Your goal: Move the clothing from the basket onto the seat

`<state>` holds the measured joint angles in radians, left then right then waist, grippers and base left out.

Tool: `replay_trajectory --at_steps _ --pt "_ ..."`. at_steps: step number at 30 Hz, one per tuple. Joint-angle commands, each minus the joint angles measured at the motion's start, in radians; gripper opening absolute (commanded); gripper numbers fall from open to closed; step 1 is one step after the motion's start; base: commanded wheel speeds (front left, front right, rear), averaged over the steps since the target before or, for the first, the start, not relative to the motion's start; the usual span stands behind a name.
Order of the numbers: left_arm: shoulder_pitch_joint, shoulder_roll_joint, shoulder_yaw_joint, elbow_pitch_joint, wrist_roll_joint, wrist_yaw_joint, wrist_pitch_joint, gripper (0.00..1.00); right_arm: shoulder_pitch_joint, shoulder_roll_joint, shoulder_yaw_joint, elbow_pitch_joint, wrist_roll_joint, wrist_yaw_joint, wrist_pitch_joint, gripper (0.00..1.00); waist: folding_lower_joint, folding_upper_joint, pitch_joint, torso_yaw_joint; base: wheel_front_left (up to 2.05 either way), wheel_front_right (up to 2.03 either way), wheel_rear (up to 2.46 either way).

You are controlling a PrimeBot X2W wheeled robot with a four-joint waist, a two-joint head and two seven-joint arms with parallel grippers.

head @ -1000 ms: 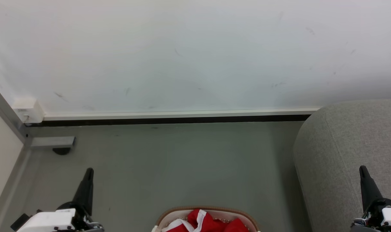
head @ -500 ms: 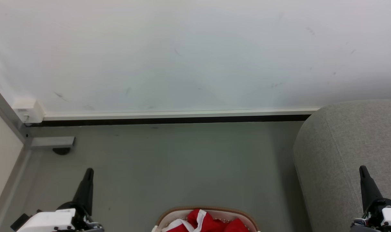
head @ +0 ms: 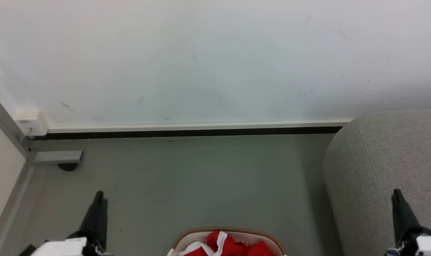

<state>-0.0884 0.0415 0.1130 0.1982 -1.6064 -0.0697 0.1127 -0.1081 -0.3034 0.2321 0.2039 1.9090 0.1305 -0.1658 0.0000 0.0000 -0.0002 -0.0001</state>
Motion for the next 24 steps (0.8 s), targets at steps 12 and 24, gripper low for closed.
replay_trajectory --at_steps 12,24 --pt "-0.008 0.002 -0.051 0.016 0.061 0.006 -0.06 1.0 0.021 0.04 -0.045 -0.007 -0.182 0.0 -0.015 1.0 0.0 0.0 0.0 0.0 0.0 0.0 0.0" --pt "-0.015 0.003 -0.079 0.018 0.244 0.039 -0.109 1.0 0.037 0.072 -0.076 -0.033 -0.467 0.0 -0.028 1.0 0.0 0.0 -0.001 0.0 0.0 0.0 0.0"
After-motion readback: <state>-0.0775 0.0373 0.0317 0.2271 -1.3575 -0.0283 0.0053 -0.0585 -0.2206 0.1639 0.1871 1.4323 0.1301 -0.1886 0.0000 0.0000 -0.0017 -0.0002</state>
